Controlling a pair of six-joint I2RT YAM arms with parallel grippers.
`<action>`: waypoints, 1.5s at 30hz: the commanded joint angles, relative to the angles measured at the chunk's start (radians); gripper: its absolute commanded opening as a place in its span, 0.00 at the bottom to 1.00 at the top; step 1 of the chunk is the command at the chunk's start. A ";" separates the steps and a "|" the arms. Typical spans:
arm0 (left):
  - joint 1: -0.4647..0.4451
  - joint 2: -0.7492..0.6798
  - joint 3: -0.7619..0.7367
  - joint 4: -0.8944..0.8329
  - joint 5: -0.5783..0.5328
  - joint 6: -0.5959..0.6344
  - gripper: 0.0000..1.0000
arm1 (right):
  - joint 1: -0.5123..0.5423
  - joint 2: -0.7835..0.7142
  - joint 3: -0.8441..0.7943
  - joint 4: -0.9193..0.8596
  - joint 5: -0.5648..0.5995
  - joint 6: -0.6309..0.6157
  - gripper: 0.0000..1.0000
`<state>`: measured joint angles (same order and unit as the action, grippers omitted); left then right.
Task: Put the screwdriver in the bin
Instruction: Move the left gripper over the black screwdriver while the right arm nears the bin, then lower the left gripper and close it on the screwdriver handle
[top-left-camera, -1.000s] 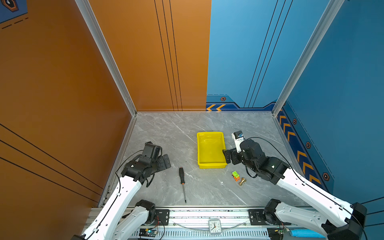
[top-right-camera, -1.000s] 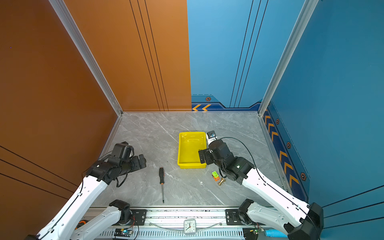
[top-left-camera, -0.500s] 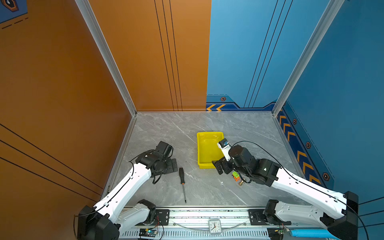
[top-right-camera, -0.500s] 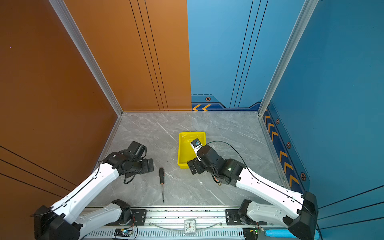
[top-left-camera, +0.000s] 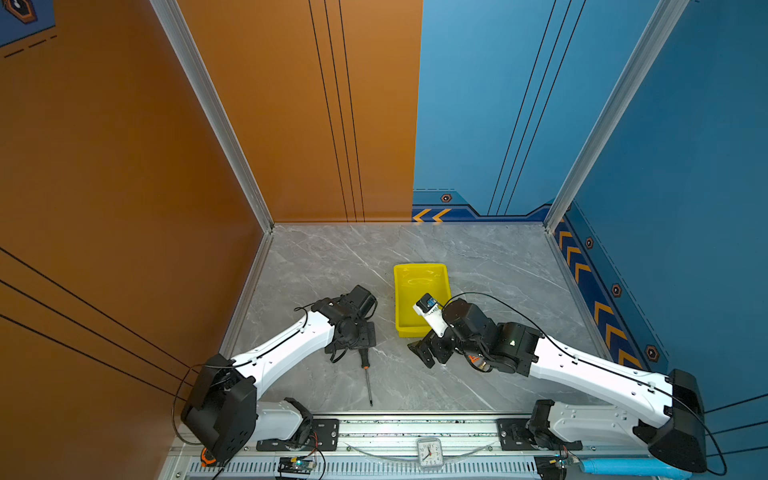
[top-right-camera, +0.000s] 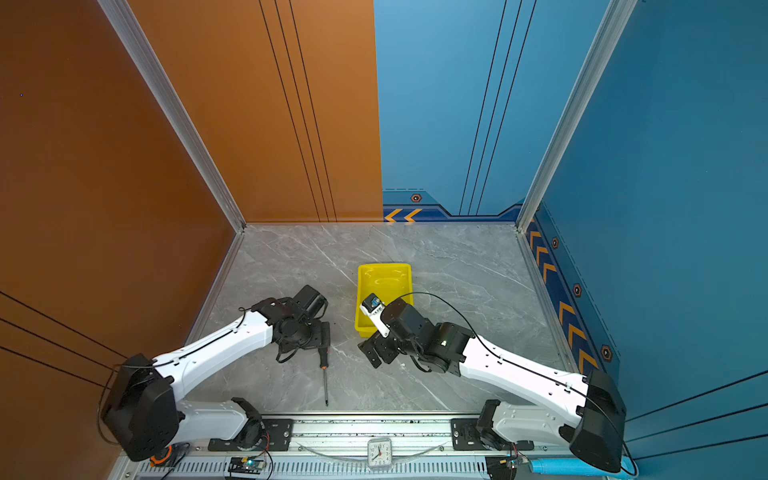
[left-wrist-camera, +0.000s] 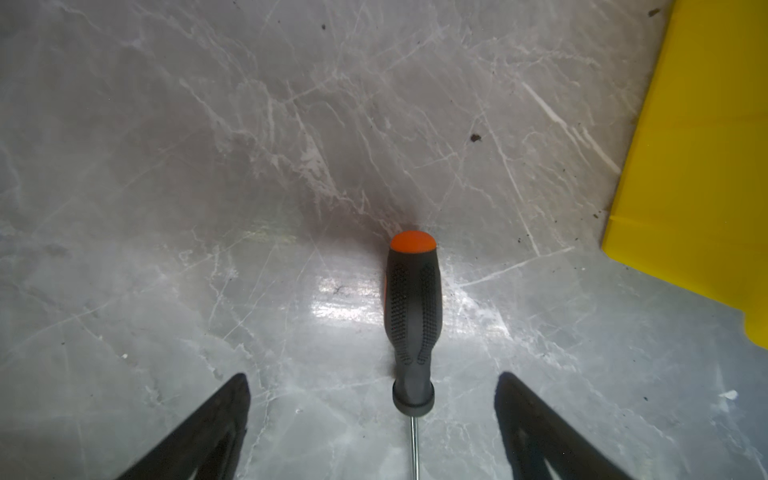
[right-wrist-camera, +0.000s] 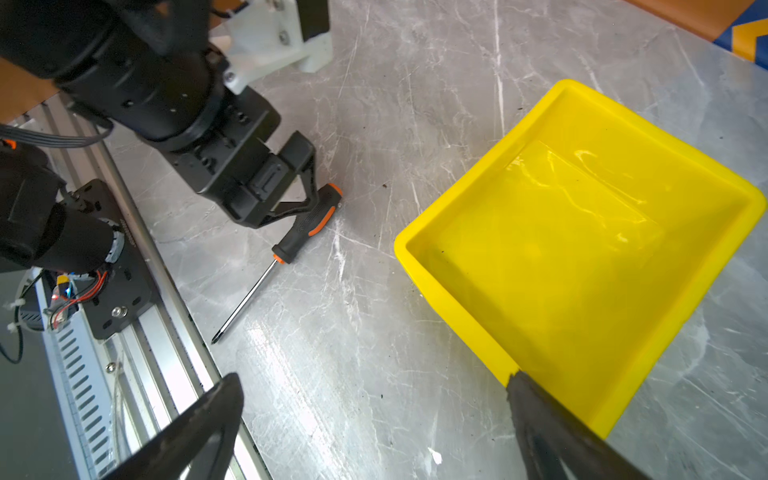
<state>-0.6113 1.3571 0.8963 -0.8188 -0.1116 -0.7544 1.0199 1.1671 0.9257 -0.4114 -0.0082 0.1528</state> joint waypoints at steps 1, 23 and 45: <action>-0.014 0.036 0.025 0.017 -0.037 -0.019 0.91 | 0.004 -0.010 -0.026 0.039 -0.045 -0.044 1.00; -0.120 0.239 0.004 0.096 -0.074 -0.121 0.57 | -0.053 -0.136 -0.153 0.095 -0.018 0.014 1.00; -0.166 0.204 0.009 0.050 -0.162 -0.194 0.00 | -0.148 -0.308 -0.177 0.024 -0.036 -0.008 1.00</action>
<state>-0.7670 1.6032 0.8978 -0.7181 -0.2150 -0.9237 0.8814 0.9062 0.7559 -0.3431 -0.0467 0.1532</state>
